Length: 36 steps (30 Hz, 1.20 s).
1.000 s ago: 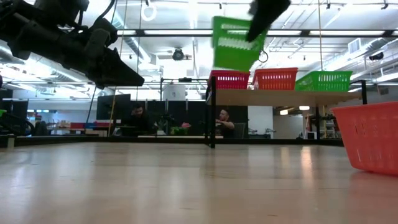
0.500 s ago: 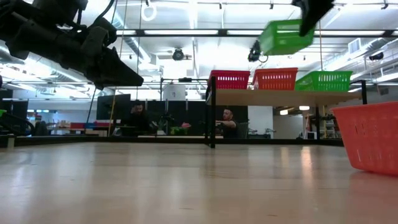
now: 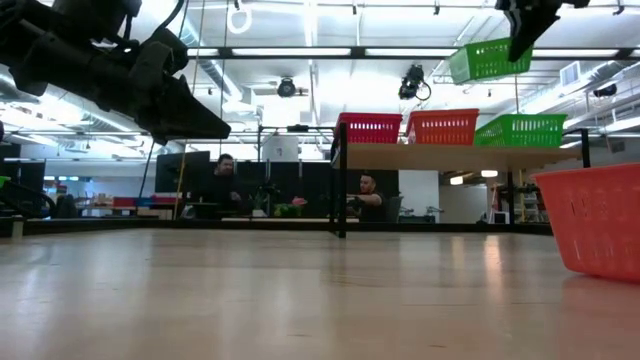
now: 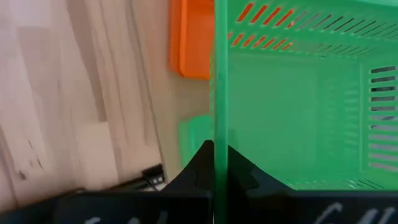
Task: Stack baskets on shelf by color
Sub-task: Stack the top green bin on top of the green bin on the shelf
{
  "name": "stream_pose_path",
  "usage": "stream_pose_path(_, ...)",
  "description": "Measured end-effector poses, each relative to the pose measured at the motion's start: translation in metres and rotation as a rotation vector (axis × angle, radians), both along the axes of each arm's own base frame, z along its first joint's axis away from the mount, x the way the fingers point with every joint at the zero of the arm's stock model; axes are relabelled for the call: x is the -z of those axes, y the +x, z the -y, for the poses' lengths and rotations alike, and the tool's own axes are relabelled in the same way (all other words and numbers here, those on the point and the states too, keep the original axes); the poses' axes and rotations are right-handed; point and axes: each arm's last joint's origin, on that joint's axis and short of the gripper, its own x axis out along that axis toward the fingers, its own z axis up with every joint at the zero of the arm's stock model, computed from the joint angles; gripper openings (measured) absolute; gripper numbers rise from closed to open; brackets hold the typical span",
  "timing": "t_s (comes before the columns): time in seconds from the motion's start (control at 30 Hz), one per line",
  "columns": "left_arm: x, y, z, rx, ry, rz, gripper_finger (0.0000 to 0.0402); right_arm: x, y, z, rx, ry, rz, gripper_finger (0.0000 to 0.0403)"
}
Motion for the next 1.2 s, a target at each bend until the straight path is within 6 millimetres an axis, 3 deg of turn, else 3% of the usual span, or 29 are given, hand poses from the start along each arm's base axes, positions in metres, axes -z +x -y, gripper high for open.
stream_pose_path(0.27,0.001,0.000,0.001,0.012,-0.021,-0.004,0.0084,0.001,-0.010,0.021,-0.090,0.048,-0.105,0.0009)
stream_pose_path(0.53,0.001,-0.001,0.008,0.047,-0.018,-0.007,0.0078,0.002,-0.021,0.040,-0.035,0.101,-0.115,0.0009)
stream_pose_path(0.9,0.001,-0.001,0.011,0.062,-0.017,-0.011,0.0076,0.030,-0.028,0.056,-0.081,0.225,-0.217,0.0009)
stream_pose_path(1.2,0.001,-0.001,0.011,0.063,-0.015,-0.011,0.0075,0.032,-0.032,0.066,-0.069,0.247,-0.154,0.0011)
